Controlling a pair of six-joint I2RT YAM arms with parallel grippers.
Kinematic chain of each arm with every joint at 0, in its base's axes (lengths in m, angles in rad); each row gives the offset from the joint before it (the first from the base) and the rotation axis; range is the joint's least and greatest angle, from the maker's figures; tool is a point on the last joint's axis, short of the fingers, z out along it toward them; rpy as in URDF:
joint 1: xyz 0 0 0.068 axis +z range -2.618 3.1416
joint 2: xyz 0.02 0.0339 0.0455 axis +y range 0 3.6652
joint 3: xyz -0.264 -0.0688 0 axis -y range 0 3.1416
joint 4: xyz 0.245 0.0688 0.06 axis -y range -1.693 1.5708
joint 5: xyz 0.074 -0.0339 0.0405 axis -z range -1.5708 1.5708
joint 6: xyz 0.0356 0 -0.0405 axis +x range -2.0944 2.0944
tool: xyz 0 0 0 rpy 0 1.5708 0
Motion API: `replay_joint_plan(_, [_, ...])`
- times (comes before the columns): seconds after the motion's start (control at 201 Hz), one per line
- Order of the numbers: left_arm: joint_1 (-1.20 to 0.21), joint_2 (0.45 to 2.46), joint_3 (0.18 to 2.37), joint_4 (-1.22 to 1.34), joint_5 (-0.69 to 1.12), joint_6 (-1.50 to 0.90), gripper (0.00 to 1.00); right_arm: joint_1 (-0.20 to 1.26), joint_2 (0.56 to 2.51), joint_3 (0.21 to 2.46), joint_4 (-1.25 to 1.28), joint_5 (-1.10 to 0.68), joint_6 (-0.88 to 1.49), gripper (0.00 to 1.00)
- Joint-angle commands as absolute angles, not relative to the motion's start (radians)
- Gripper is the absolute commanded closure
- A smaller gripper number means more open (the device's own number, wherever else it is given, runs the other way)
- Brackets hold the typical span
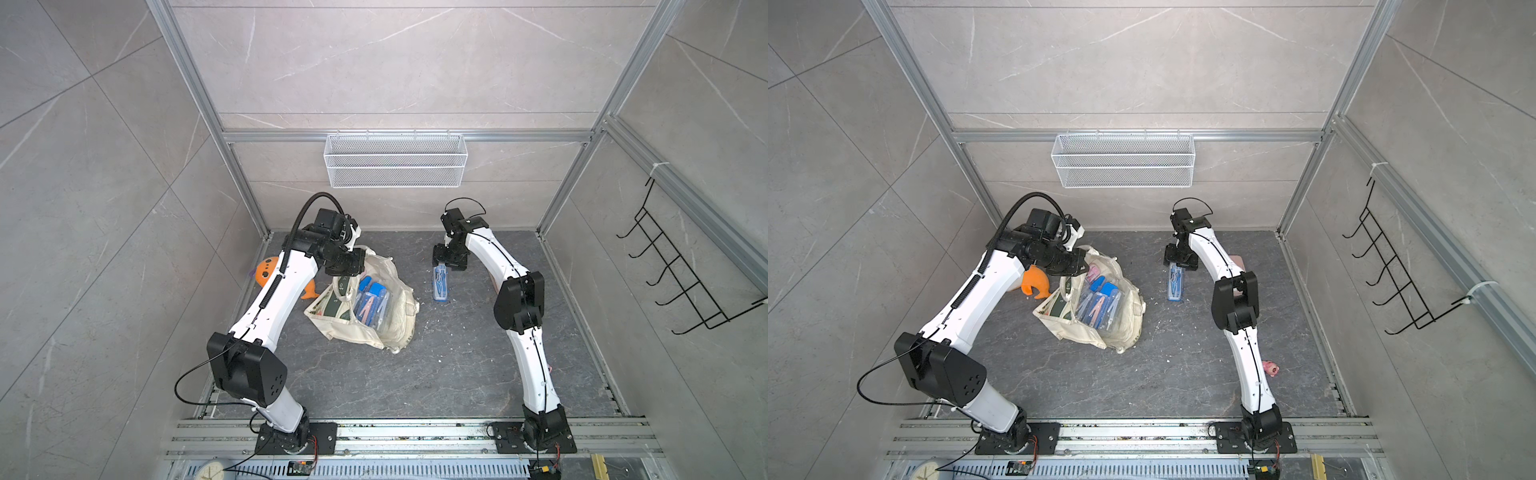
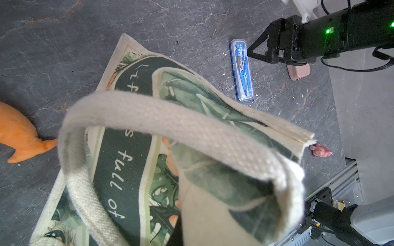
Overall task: Take out the compass set from the canvas bag
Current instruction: Place the compass set at the center of the board.
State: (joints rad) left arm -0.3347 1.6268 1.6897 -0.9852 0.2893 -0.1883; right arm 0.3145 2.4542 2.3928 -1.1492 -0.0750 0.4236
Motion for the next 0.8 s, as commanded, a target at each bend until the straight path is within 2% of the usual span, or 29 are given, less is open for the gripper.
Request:
replay_joint_plan(0.0, [-0.331, 1.605, 1.683, -0.957, 0.338, -0.204, 1.0, 0.316, 2.475, 2.445, -1.232, -0.067, 0.415, 0.3])
replay_joint_plan(0.264, [-0.331, 1.605, 1.677, -0.945, 0.355, -0.203, 1.0, 0.366, 2.3, 2.376, -1.175, -0.093, 0.474, 0.34])
replay_joint_plan(0.419, [-0.331, 1.6, 1.674, -0.947, 0.362, -0.201, 1.0, 0.415, 2.116, 2.171, -1.061, -0.094, 0.536, 0.34])
replay_joint_plan(0.618, [-0.331, 1.583, 1.659, -0.953, 0.365, -0.192, 1.0, 0.482, 1.818, 1.793, -0.854, -0.1, 0.645, 0.34])
replay_joint_plan(0.792, [-0.331, 1.553, 1.633, -0.945, 0.371, -0.188, 1.0, 0.659, 1.624, 1.588, -0.713, -0.053, 0.682, 0.38])
